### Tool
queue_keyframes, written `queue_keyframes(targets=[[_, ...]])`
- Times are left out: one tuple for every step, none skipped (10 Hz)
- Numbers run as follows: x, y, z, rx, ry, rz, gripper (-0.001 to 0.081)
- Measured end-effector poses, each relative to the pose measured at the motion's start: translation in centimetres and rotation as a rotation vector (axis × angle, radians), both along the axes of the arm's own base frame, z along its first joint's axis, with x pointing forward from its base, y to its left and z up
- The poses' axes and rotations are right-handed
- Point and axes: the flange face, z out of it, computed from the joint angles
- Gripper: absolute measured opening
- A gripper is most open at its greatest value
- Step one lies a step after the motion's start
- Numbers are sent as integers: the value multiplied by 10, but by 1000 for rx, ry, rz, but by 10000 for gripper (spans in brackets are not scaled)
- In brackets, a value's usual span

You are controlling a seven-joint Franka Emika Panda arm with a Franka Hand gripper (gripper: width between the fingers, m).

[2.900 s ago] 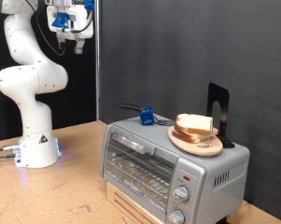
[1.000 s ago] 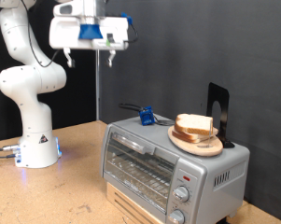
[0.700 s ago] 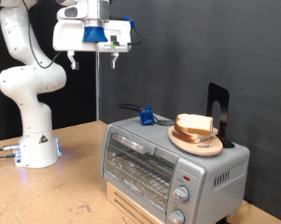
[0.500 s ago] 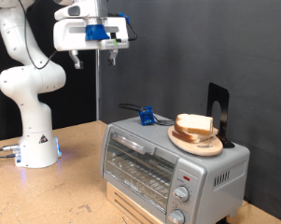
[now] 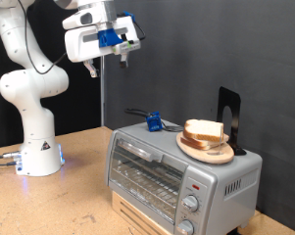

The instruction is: Make a piece of toast with the oven

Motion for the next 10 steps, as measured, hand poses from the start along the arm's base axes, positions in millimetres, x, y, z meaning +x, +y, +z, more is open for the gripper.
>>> queue_keyframes(targets=[[1, -4, 2, 24, 3, 5, 809], [3, -5, -2, 25, 13, -10, 809], [8, -5, -9, 17, 22, -40, 809], [15, -5, -20, -1, 33, -71, 809], [22, -4, -32, -19, 43, -84, 809], [28, -4, -45, -32, 50, -88, 809], [34, -3, -59, -40, 51, -90, 809], [40, -2, -71, -49, 43, -90, 809], [44, -2, -83, -59, 33, -92, 809], [46, -3, -95, -80, 23, -90, 809]])
